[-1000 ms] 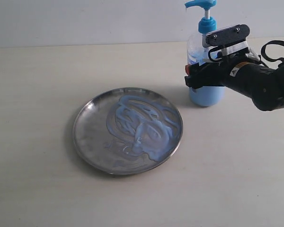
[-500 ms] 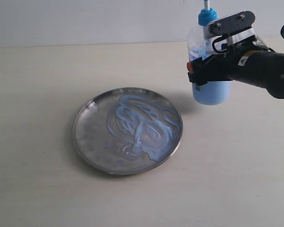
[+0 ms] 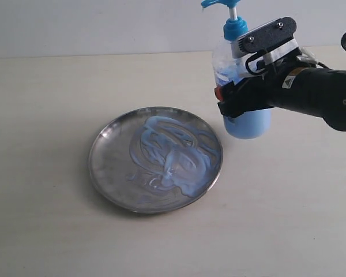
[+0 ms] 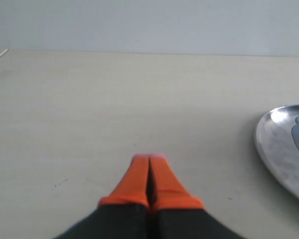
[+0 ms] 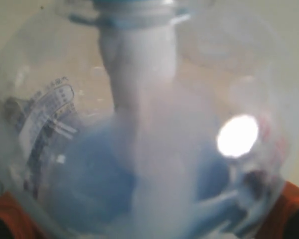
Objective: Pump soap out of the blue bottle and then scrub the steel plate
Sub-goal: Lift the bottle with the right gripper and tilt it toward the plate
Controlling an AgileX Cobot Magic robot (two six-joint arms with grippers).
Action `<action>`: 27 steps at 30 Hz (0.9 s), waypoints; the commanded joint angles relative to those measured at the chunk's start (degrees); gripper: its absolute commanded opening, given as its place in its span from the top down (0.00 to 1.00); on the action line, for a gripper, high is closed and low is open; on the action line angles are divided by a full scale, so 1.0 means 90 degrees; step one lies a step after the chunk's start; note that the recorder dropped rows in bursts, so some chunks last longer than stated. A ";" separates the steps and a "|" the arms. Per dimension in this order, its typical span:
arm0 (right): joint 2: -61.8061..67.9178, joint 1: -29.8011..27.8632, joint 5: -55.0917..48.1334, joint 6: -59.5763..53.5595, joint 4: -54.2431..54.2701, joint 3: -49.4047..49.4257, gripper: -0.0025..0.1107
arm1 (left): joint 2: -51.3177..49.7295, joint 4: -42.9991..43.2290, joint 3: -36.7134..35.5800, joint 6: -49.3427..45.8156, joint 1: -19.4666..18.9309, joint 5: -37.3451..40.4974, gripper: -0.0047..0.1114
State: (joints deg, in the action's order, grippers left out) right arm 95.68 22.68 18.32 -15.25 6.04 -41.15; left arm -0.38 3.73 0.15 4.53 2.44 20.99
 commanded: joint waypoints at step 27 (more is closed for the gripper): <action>-0.1066 0.1045 0.1118 -0.2455 0.2548 0.0971 0.98 | 0.0042 0.0025 -0.0017 0.0021 0.0009 -0.0109 0.96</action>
State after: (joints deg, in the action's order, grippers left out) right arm 87.58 31.32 21.32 -34.61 25.83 -31.62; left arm -0.38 3.73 0.15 4.53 2.44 20.99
